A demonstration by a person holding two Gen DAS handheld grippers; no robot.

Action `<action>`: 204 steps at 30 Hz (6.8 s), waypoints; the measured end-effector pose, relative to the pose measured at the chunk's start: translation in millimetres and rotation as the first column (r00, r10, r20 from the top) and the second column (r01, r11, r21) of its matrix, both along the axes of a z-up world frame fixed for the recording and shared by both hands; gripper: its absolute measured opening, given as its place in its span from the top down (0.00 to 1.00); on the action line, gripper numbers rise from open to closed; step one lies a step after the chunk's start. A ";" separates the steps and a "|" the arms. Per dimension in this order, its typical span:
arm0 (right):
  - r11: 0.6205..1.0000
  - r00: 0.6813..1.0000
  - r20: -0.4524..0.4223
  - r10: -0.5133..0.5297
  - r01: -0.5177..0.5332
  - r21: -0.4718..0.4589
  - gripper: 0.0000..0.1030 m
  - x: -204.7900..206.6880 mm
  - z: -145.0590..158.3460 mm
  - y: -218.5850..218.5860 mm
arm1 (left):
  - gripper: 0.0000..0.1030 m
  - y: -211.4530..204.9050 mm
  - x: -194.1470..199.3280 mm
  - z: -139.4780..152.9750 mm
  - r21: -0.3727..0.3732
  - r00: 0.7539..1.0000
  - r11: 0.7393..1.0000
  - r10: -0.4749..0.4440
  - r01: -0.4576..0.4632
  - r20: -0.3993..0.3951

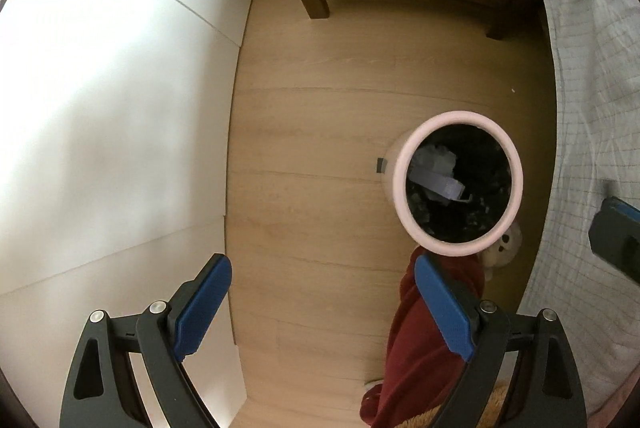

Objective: Collect trash
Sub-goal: 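Move both tools back over the bed toward the remaining trash, then grasp the red-and-white ointment tube with left tool while right tool grasps crumpled paper ball, then carry the ointment tube and paper ball in both tools over the bin, then open the left tool over the bin while right tool releases the paper ball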

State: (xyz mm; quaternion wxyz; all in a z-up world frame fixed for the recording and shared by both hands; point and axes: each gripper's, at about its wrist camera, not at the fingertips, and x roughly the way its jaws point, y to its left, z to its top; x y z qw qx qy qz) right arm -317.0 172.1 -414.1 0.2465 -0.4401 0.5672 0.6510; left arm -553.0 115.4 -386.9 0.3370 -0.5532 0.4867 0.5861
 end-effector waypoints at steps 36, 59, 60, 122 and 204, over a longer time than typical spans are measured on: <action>0.086 0.091 -0.005 -0.996 0.956 0.279 0.16 430.1 257.2 -218.5 | 0.09 64.2 535.4 223.8 0.503 0.032 0.120 -0.983 0.856 0.179; -0.166 -0.156 -0.093 -0.983 0.980 0.106 0.16 490.5 209.0 -326.8 | 0.09 0.4 702.3 117.2 0.273 -0.290 -0.250 -0.950 0.929 0.117; -0.171 -0.162 -0.095 -0.982 0.980 0.097 0.16 491.8 206.9 -328.0 | 0.10 -0.1 705.0 116.9 0.275 -0.283 -0.244 -0.952 0.930 0.112; -0.040 -0.075 0.222 -0.972 0.987 0.158 0.20 636.0 131.7 -245.0 | 0.94 25.5 684.3 173.3 0.425 -0.029 0.116 -0.947 0.898 0.320; 0.976 0.984 -0.072 -0.162 0.171 0.136 0.59 125.2 200.5 -42.0 | 0.24 60.1 92.5 79.9 0.157 0.945 0.962 -0.254 0.225 0.204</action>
